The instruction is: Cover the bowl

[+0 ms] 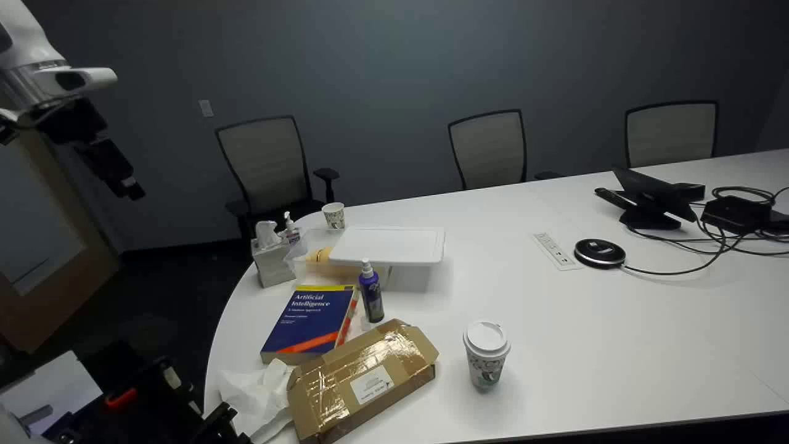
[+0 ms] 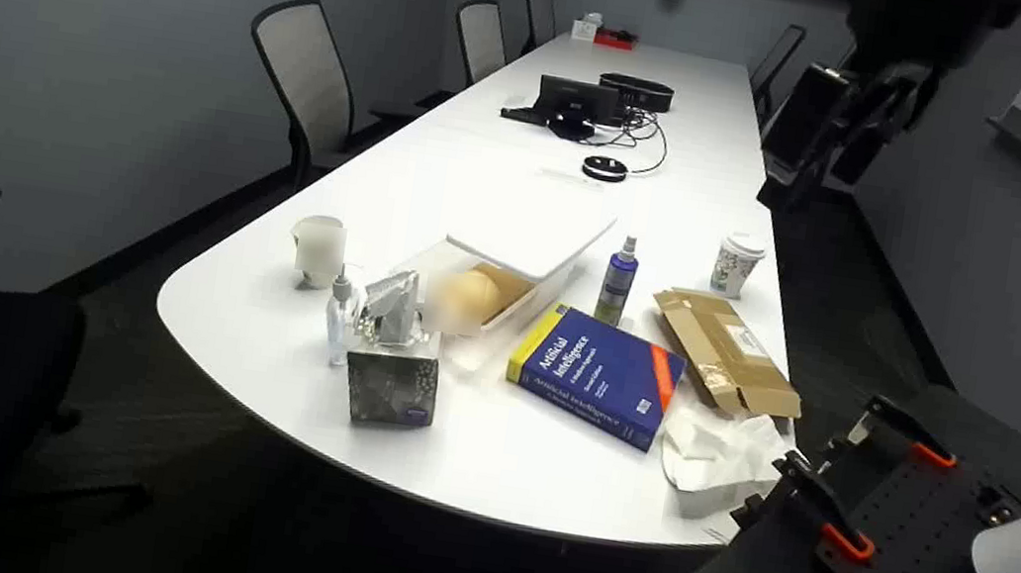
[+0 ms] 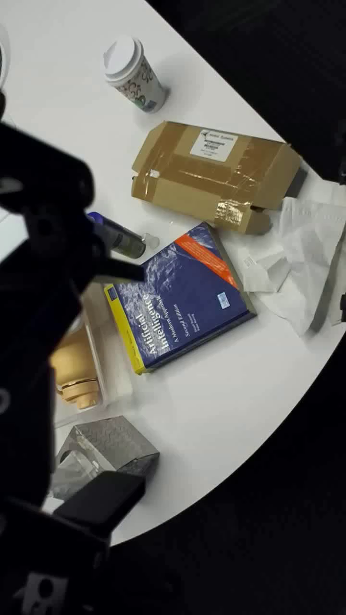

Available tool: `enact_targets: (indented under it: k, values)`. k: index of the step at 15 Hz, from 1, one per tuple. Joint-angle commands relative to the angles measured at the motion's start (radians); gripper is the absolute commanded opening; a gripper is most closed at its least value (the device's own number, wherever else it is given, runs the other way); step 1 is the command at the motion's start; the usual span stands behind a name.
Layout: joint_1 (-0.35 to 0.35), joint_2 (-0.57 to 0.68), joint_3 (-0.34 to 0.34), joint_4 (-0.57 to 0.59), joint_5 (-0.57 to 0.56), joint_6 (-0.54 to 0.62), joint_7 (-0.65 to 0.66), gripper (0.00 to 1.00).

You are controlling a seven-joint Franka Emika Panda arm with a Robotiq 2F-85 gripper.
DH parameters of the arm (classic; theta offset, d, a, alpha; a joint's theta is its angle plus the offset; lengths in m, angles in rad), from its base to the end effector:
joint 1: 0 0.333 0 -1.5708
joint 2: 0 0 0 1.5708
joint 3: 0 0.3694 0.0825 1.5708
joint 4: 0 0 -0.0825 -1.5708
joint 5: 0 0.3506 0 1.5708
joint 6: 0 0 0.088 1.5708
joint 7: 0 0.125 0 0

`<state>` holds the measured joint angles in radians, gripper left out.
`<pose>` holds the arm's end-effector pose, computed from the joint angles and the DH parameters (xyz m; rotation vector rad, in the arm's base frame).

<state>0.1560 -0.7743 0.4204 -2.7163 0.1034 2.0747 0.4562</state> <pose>0.2178 0.1639 0.4724 2.9959 -0.0358 0.2567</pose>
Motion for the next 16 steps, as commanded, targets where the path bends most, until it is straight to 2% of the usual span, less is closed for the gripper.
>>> enact_targets:
  k: [1, 11, 16]
  values:
    - [0.013, 0.004, -0.012, 0.001, -0.011, -0.001, 0.008, 1.0]
    - [0.013, 0.004, -0.012, 0.001, -0.011, -0.001, 0.008, 1.0]
    - [-0.026, 0.128, -0.034, 0.064, -0.086, 0.043, -0.07, 1.0]
